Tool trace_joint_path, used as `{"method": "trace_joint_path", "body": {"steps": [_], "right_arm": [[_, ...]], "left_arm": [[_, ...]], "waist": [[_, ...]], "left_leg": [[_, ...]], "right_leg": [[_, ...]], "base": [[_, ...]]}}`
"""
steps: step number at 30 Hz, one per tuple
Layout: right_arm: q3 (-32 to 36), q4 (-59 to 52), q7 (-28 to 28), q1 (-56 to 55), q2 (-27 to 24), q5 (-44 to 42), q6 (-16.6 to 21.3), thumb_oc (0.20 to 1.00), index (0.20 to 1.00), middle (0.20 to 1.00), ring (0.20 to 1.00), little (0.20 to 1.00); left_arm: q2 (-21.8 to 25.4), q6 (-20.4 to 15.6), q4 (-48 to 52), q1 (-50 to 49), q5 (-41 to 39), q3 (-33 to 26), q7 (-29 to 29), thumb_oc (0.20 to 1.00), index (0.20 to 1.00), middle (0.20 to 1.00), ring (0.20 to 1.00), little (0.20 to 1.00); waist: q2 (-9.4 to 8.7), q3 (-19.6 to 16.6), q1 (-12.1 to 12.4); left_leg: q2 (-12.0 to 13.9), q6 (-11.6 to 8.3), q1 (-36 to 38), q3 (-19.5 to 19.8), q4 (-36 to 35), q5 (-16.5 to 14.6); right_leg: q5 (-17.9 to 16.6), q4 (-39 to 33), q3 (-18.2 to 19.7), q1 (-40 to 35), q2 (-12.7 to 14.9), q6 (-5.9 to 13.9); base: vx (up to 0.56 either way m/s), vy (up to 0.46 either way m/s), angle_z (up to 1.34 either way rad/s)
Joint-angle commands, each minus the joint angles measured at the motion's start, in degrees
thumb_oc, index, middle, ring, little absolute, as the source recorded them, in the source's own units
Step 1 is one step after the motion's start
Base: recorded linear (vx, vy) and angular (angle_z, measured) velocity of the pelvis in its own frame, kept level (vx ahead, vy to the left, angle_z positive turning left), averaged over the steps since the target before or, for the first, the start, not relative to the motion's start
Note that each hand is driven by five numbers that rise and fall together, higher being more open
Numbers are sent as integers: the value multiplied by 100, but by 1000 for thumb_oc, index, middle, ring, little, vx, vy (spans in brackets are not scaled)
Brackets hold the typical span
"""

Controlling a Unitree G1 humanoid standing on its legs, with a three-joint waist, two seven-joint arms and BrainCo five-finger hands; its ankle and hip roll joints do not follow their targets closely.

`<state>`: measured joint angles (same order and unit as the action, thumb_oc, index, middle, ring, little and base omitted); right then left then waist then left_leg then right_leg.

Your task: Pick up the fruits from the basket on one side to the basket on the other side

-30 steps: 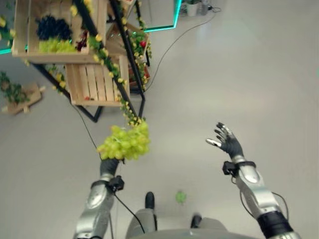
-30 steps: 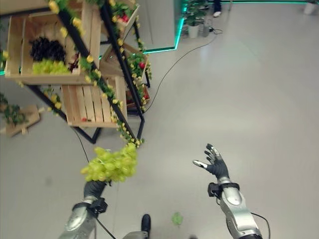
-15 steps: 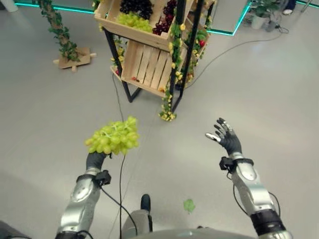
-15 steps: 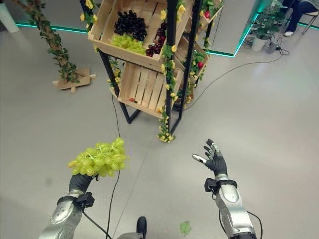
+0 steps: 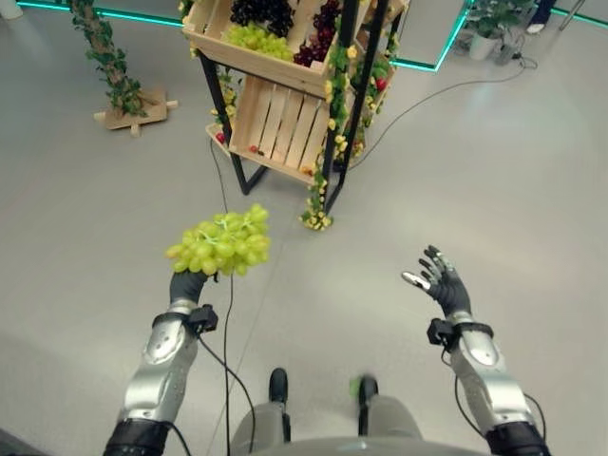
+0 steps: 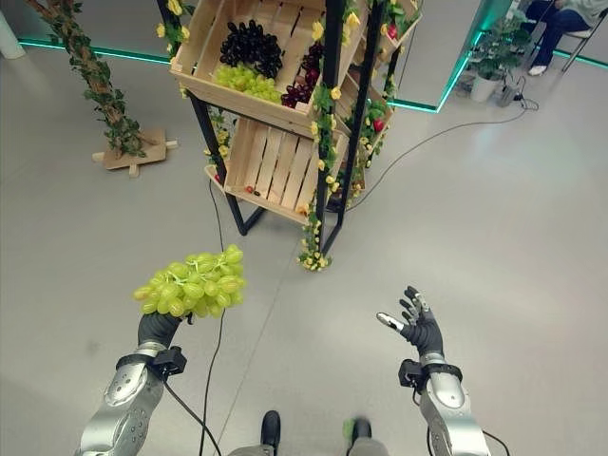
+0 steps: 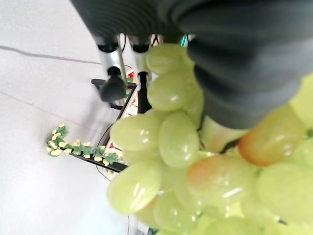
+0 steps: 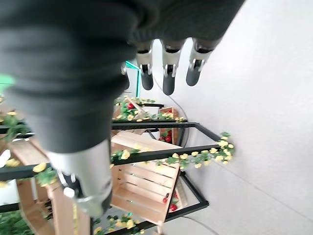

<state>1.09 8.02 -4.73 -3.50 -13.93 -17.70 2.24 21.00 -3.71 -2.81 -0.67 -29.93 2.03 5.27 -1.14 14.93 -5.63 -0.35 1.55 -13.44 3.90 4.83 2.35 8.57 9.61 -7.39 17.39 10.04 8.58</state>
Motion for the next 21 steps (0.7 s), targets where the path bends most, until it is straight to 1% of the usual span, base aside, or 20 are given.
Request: {"method": "trace_joint_path", "body": {"steps": [1, 2, 4, 5, 7, 8, 9, 10, 11, 12, 13, 14, 15, 16, 17, 18, 19, 20, 21], "right_arm": [[234, -120, -63, 296, -267, -256, 360, 1000, 1000, 1000, 1000, 1000], [231, -89, -88, 310, -294, -247, 356, 1000, 1000, 1000, 1000, 1000], [228, -71, -90, 310, -311, -243, 366, 1000, 1000, 1000, 1000, 1000], [242, -83, -112, 260, -341, -258, 401, 1000, 1000, 1000, 1000, 1000], [245, -82, -100, 262, -386, -262, 398, 1000, 1000, 1000, 1000, 1000], [264, -58, -70, 220, -384, -331, 421, 1000, 1000, 1000, 1000, 1000], [257, -58, -70, 214, -391, -333, 423, 1000, 1000, 1000, 1000, 1000], [242, -83, 22, 127, -471, -348, 407, 1000, 1000, 1000, 1000, 1000], [243, -74, 69, 94, -508, -415, 414, 1000, 1000, 1000, 1000, 1000], [242, -74, 71, 96, -508, -417, 415, 1000, 1000, 1000, 1000, 1000], [211, -65, 116, 113, -563, -439, 402, 1000, 1000, 1000, 1000, 1000], [217, -69, 123, 119, -625, -482, 388, 1000, 1000, 1000, 1000, 1000], [243, -90, 171, 144, -702, -554, 365, 1000, 1000, 1000, 1000, 1000], [243, -90, 171, 145, -702, -554, 365, 1000, 1000, 1000, 1000, 1000], [260, -25, 65, 248, -726, -555, 357, 1000, 1000, 1000, 1000, 1000], [255, -20, 62, 254, -728, -555, 358, 1000, 1000, 1000, 1000, 1000], [271, -25, 18, 277, -713, -542, 343, 1000, 1000, 1000, 1000, 1000], [279, -20, 3, 313, -675, -568, 355, 1000, 1000, 1000, 1000, 1000], [275, -18, 3, 312, -674, -568, 357, 1000, 1000, 1000, 1000, 1000]], "left_arm": [[36, -477, 767, 247, 227, -182, -56, 200, 200, 200, 200, 200], [20, -509, 732, 328, 209, -179, -34, 200, 200, 200, 200, 200], [9, -537, 710, 380, 210, -172, -29, 200, 200, 200, 200, 200], [-60, -567, 677, 469, 128, -122, -36, 200, 200, 200, 200, 200], [-99, -570, 647, 463, 80, -111, -53, 200, 200, 200, 200, 200], [-173, -555, 560, 383, 117, -196, -92, 200, 200, 200, 200, 200], [-180, -555, 563, 371, 117, -200, -95, 200, 200, 200, 200, 200], [-280, -522, 533, 215, 62, -228, -146, 200, 200, 200, 200, 200], [-332, -513, 556, 88, 26, -289, -167, 200, 200, 200, 200, 200], [-332, -510, 562, 85, 27, -292, -167, 200, 200, 200, 200, 200], [-332, -507, 601, 0, 3, -337, -192, 200, 200, 200, 200, 200], [-350, -497, 678, -70, -23, -350, -227, 200, 200, 200, 200, 200], [-380, -476, 764, -183, -94, -432, -255, 200, 200, 200, 200, 200], [-380, -475, 765, -183, -94, -433, -254, 200, 200, 200, 200, 200], [-415, -461, 795, -213, -138, -466, -217, 200, 200, 200, 200, 200], [-417, -458, 800, -217, -139, -469, -216, 200, 200, 200, 200, 200], [-447, -442, 845, -244, -137, -514, -190, 200, 200, 200, 200, 200], [-478, -473, 906, -319, -184, -641, -144, 200, 200, 200, 200, 200], [-478, -471, 911, -325, -183, -642, -142, 200, 200, 200, 200, 200]], "waist": [[117, -1, -148], [110, 35, -157], [90, 49, -161], [96, -11, -272], [98, -32, -277], [125, -137, -312], [147, -128, -325], [194, -228, -278], [275, -194, -227], [253, -201, -247], [263, -202, -159], [257, -142, -101], [152, -34, 63], [156, -34, 59], [117, 39, 131], [130, 48, 148], [138, 48, 203], [164, 34, 284], [158, 31, 293]], "left_leg": [[-74, -436, 965, 139, 95, -1037], [-87, -455, 1037, 162, 110, -1113], [-129, -459, 1051, 178, 153, -1171], [-245, -447, 1090, 235, 256, -1403], [-264, -466, 1142, 252, 382, -1499], [-196, -529, 1338, 305, 761, -1812], [-175, -532, 1341, 315, 799, -1849], [-144, -637, 1301, 282, 1495, -1738], [-96, -701, 1254, 346, 2088, -1610], [-127, -699, 1227, 358, 2087, -1573], [-185, -749, 1140, 466, 2459, -1267], [-379, -838, 883, 494, 3181, -1106], [-795, -1001, 489, 486, 4397, -943], [-793, -1001, 483, 490, 4407, -947], [-708, -896, 50, 417, 4238, -1051], [-686, -894, 71, 404, 4245, -1083], [-614, -872, -101, 400, 4115, -1137], [-434, -836, -267, 523, 3553, -1161], [-427, -841, -246, 516, 3534, -1171]], "right_leg": [[-590, -237, 110, 95, -99, 137], [-631, -276, 60, 201, -134, 157], [-641, -282, 8, 150, -124, 148], [-617, -442, 398, 48, -173, 79], [-657, -335, 458, 45, -237, 53], [-560, -249, 366, -43, -230, 26], [-549, -253, 348, -70, -249, 23], [-410, -226, 207, -415, -326, -123], [-283, -251, 168, -667, -469, -237], [-318, -279, 159, -662, -438, -234], [-222, -317, 161, -826, -502, -327], [-190, -445, 144, -1057, -492, -387], [-114, -673, 110, -1451, -448, -506], [-116, -676, 104, -1452, -451, -506], [-14, -722, 189, -1669, -442, -540], [-3, -723, 206, -1683, -462, -544], [68, -757, 249, -1820, -444, -553], [179, -807, 352, -1951, -494, -544], [188, -808, 363, -1957, -497, -550]], "base": [[194, -107, 107], [194, -108, 53], [196, -129, 2], [218, -140, -26], [317, -184, -3], [374, -227, 30], [517, -328, 19], [380, -225, -21], [357, -224, -25], [245, -162, -25], [178, -144, -20], [398, -316, -17], [268, -231, -17], [330, -291, -16], [136, -120, -15], [234, -148, -1], [289, -60, -4], [289, -66, -4], [411, -19, -14]]}}
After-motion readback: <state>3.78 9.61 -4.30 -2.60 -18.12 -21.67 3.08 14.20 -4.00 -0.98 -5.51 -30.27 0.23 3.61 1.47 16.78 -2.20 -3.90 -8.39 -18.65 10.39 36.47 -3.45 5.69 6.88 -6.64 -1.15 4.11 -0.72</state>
